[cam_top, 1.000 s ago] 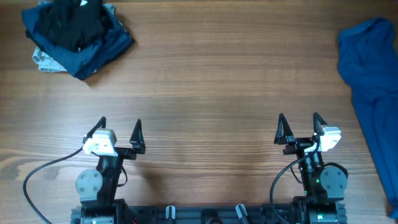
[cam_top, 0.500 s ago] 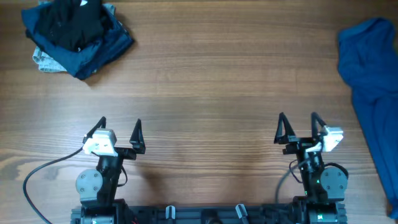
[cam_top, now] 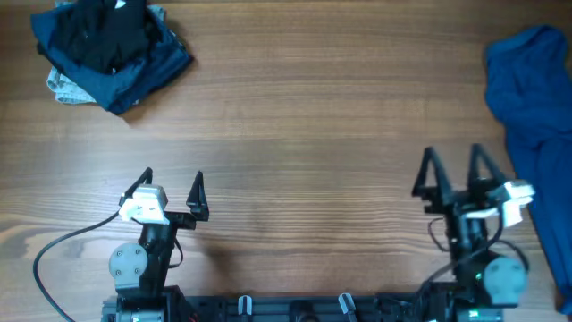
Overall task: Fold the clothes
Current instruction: 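Reach the right gripper to the teal shirt at the right edge and grasp it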
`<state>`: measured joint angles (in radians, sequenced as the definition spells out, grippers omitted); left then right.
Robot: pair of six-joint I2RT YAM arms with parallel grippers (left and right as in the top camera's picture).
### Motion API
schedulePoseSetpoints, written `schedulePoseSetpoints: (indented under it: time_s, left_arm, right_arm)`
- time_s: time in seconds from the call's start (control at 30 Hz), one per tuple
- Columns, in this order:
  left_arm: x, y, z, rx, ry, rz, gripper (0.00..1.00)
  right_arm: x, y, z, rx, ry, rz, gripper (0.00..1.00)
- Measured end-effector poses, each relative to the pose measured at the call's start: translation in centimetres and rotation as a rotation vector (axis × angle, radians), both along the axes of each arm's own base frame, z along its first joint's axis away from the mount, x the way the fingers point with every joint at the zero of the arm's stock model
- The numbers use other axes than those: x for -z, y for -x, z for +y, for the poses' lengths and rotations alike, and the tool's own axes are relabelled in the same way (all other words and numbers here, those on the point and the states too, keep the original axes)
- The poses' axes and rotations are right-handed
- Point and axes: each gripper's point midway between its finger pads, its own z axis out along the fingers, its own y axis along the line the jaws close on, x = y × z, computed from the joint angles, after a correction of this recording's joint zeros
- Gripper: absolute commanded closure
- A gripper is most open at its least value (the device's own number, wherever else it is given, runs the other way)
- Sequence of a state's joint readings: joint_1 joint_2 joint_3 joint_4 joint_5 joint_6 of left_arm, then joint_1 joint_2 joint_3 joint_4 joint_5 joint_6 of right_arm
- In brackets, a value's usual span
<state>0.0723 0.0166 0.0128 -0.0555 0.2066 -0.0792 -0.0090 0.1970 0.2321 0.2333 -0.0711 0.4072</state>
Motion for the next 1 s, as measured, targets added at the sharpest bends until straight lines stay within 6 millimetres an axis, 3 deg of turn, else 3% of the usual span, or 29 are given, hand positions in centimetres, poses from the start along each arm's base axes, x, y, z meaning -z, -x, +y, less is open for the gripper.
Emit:
schedulePoseSetpoints:
  time_s: [0.1,0.23,0.33,0.4,0.5,0.57,0.67,0.87,1.0]
  left_arm:
    - [0.0,0.0,0.0,0.0,0.0,-0.001,0.0]
    - [0.1,0.0,0.0,0.0,0.0,0.004,0.0]
    - [0.1,0.0,0.0,0.0,0.0,0.003,0.0]
    - [0.1,0.0,0.0,0.0,0.0,0.004,0.0]
    - [0.1,0.0,0.0,0.0,0.0,0.003,0.0]
    - [0.1,0.0,0.0,0.0,0.0,0.003,0.0]
    - [0.1,0.0,0.0,0.0,0.0,0.003,0.0]
    - [0.1,0.0,0.0,0.0,0.0,0.003,0.0]
    - [0.1,0.0,0.0,0.0,0.0,0.003,0.0]
  right_arm:
    - [-2.7,-2.6,-1.5,0.099,0.047,0.102,0.0]
    - [-2.7,-8.0,-5.0,0.232,0.067,0.371,0.0]
    - [-2.7,-12.1,-10.1,0.324,0.033,0.61,0.0]
    - [-3.4,-14.3,-13.6,0.336,-0.01,0.681,0.0]
    - [-2.7,-17.0,-19.5,0.335,-0.079,0.758,0.0]
    - [-0.7,-17.8,-22.2,0.323,-0.131,0.79,0.0]
    - [2.6,-18.1,-24.8,0.331,-0.187,0.847,0.0]
    - [9.7,-18.8,-28.9,0.371,-0.24,0.96,0.0]
    - [14.5,-18.1,-31.4,0.449,-0.291,1.053,0.0]
